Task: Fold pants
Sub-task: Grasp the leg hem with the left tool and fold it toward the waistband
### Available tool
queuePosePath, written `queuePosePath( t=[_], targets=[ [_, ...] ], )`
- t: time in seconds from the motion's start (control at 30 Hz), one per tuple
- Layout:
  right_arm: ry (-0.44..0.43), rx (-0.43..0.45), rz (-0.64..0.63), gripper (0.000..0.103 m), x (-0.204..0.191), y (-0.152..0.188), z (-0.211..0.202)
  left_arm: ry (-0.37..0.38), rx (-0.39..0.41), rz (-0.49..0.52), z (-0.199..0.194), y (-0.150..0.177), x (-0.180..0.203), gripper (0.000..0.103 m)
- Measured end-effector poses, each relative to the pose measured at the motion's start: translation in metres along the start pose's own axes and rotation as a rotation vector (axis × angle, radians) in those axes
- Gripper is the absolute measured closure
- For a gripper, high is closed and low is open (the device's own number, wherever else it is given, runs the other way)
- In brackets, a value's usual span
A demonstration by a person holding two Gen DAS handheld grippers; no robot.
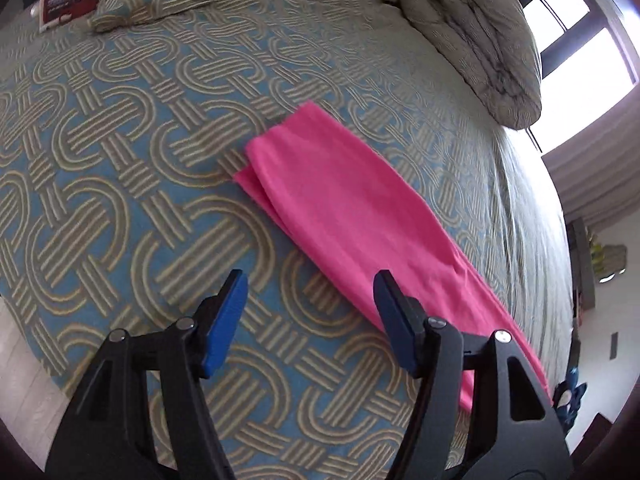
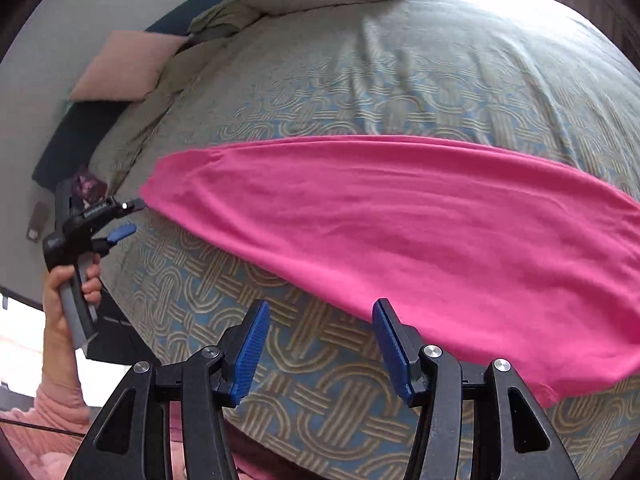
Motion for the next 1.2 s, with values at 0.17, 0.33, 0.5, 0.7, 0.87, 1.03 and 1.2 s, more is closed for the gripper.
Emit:
queuePosePath(
  t=[0.17, 0.33, 0.5, 0.7, 0.87, 1.03, 1.2],
  targets=[
    [-0.003, -0.034, -0.053, 0.048, -0.034, -0.02, 0.022, 0.084, -0.042, -0.027, 0.018, -0.018, -0.011, 0.037],
    [-0.014, -0.065, -0.016, 0.048, -0.046, -0.033, 0.036, 0.127, -0.011, -0.008, 0.028, -0.025, -0.012, 0.037],
    [-0.018, -0.114, 0.014, 0.048, -0.06, -0.049, 0.059, 0.172, 0.026, -0.022, 0.038, -0.038, -0.018, 0.053],
    [-0.049, -0.133, 0.02, 0.048, -0.087, -0.075, 0.087, 0.189, 0.02, -0.051, 0.042, -0.046, -0.031, 0.09],
    [-0.054, -0.18, 0.078, 0.047, -0.089, -0.095, 0.126, 0.211, 0.036, -0.029, 0.035, -0.045, -0.028, 0.094],
    [-0.097, -0.168, 0.14, 0.039, -0.081, -0.095, 0.135, 0.208, 0.061, 0.086, 0.021, -0.046, -0.003, 0.096],
    [-0.152, -0.14, 0.202, 0.039, -0.067, -0.084, 0.115, 0.21, 0.094, 0.19, -0.001, -0.047, 0.03, 0.096]
  ],
)
Point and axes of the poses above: each gripper's, at about its wrist camera, not at the fingertips, and z roughly the way its jaws point, x to its right, y to its underside, the point moved 1 cm from there along z, roughly the way its jaws point, and after that the axes turned 5 degrees about y, right-handed, at the moved point
